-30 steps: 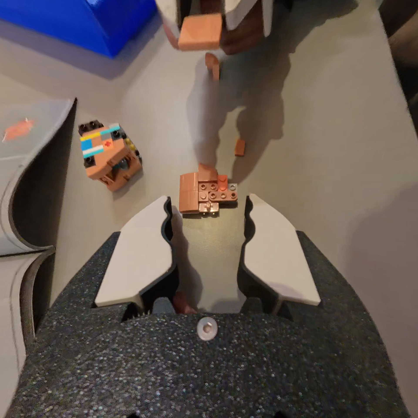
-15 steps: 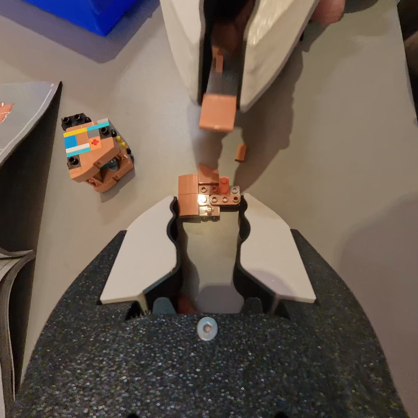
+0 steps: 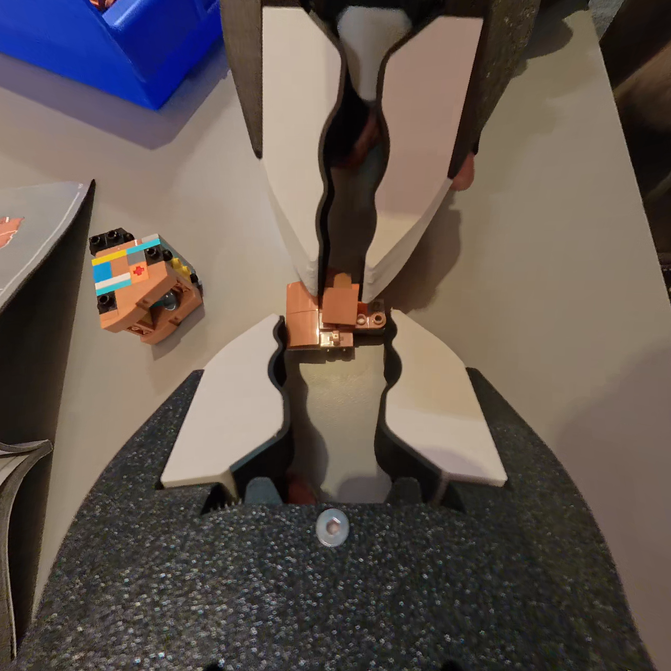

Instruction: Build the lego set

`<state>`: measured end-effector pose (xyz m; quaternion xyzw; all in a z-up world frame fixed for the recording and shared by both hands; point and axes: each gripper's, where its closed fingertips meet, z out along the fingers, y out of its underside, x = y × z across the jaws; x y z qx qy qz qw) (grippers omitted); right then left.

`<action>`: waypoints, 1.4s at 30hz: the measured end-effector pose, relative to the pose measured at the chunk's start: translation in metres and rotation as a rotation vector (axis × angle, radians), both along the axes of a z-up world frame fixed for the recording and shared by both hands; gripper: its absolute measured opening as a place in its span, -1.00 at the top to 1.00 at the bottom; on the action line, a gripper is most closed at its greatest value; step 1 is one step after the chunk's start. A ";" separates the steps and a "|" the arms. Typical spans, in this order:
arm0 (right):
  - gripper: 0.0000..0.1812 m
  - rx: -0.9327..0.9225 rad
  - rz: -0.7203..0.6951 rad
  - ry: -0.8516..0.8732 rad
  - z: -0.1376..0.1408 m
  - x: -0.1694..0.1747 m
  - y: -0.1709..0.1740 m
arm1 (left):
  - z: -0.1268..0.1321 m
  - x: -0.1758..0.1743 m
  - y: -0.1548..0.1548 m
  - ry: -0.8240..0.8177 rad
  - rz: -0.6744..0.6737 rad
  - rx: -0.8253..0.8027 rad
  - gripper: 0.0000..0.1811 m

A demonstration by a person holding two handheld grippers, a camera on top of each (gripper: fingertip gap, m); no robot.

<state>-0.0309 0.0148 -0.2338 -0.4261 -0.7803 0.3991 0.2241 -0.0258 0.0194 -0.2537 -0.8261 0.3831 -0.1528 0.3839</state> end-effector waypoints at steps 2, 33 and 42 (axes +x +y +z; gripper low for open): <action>0.83 0.007 0.002 -0.004 -0.001 0.000 0.000 | 0.000 0.000 0.000 0.000 -0.003 0.000 0.43; 0.55 0.528 0.135 0.457 0.025 0.001 0.008 | 0.033 -0.009 -0.001 -0.199 0.033 0.008 0.42; 0.47 0.865 0.217 0.602 0.021 -0.006 -0.003 | 0.036 -0.006 -0.002 -0.213 0.033 0.001 0.42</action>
